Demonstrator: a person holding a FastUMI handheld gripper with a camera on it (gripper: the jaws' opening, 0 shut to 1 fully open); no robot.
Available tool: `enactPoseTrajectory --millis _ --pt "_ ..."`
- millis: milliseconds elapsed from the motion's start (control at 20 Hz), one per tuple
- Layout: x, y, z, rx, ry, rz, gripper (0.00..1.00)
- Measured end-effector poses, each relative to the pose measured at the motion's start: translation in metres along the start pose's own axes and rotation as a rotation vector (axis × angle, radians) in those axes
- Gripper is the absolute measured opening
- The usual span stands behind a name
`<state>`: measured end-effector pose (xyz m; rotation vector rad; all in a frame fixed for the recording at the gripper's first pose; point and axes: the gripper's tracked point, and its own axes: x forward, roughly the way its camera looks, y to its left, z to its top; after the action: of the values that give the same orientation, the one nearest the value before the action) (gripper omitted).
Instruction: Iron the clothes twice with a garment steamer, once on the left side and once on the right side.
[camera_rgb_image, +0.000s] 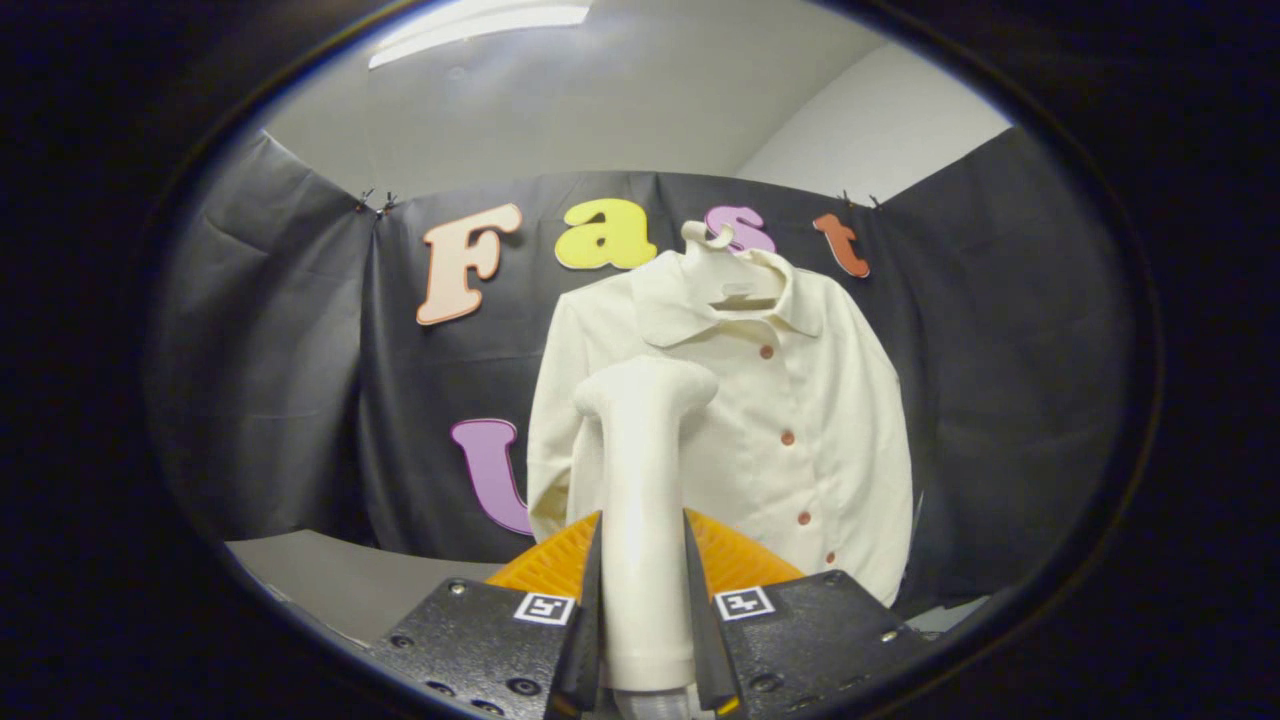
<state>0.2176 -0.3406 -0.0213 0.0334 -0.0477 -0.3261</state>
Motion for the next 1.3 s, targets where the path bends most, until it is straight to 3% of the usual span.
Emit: enactPoseTrajectory --millis 650,1300 --pt "0.003 -0.044 -0.075 0.109 0.083 0.04 0.37" --pt "-0.02 -0.076 -0.166 0.105 0.209 0.045 0.36"
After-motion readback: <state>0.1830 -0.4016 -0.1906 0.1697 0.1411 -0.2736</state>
